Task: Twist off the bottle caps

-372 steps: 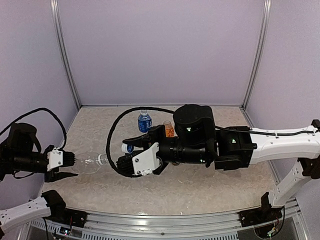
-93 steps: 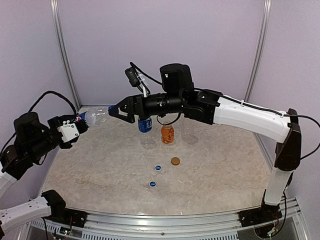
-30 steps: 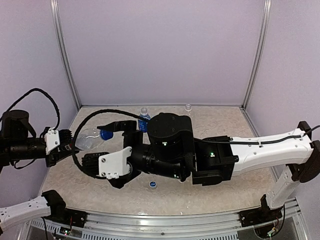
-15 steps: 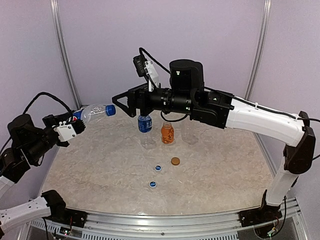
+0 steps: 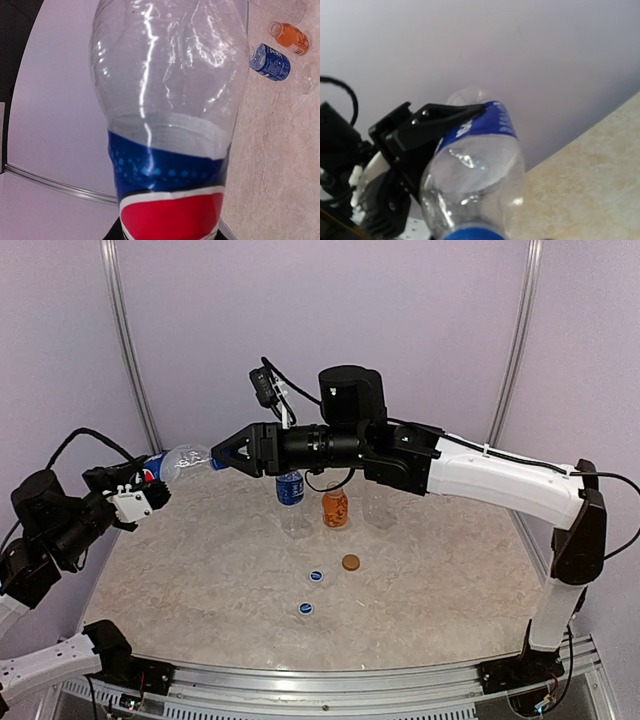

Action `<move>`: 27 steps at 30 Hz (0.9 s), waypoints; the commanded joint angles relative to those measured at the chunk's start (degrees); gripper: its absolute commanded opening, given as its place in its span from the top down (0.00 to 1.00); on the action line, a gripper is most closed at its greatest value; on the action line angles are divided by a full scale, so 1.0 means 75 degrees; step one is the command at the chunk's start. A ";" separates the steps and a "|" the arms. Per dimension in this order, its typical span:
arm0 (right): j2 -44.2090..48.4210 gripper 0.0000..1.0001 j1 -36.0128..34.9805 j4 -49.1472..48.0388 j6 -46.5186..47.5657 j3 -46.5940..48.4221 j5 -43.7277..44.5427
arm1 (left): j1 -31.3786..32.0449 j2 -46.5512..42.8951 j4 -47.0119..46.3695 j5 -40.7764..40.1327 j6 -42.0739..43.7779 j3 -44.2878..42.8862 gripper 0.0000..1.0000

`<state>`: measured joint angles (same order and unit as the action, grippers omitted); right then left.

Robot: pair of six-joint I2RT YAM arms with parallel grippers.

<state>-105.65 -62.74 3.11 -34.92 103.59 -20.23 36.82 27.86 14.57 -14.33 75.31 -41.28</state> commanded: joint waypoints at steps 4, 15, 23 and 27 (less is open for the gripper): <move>-0.0281 0.74 0.0103 0.0061 -0.0201 0.0472 -0.0379 | 0.0080 -0.0046 -0.0208 -0.0025 0.0012 0.0066 0.73; -0.0305 1.00 0.0059 0.0533 0.0288 0.0462 -0.0687 | 0.0084 0.0074 0.0446 0.0096 -0.0782 -0.0384 0.73; -0.0448 1.00 -0.0553 0.1819 0.3037 0.1016 -0.0508 | 0.0083 0.0308 0.5726 0.3943 -0.3670 -0.2902 0.73; -0.0375 1.00 -0.1021 0.2284 0.4857 0.0942 0.0167 | 0.0071 0.0479 0.6061 0.4086 -0.3847 -0.3024 0.78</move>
<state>-107.68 -67.37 12.27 -15.46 111.39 -24.73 36.47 30.44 54.81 1.23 52.71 -62.15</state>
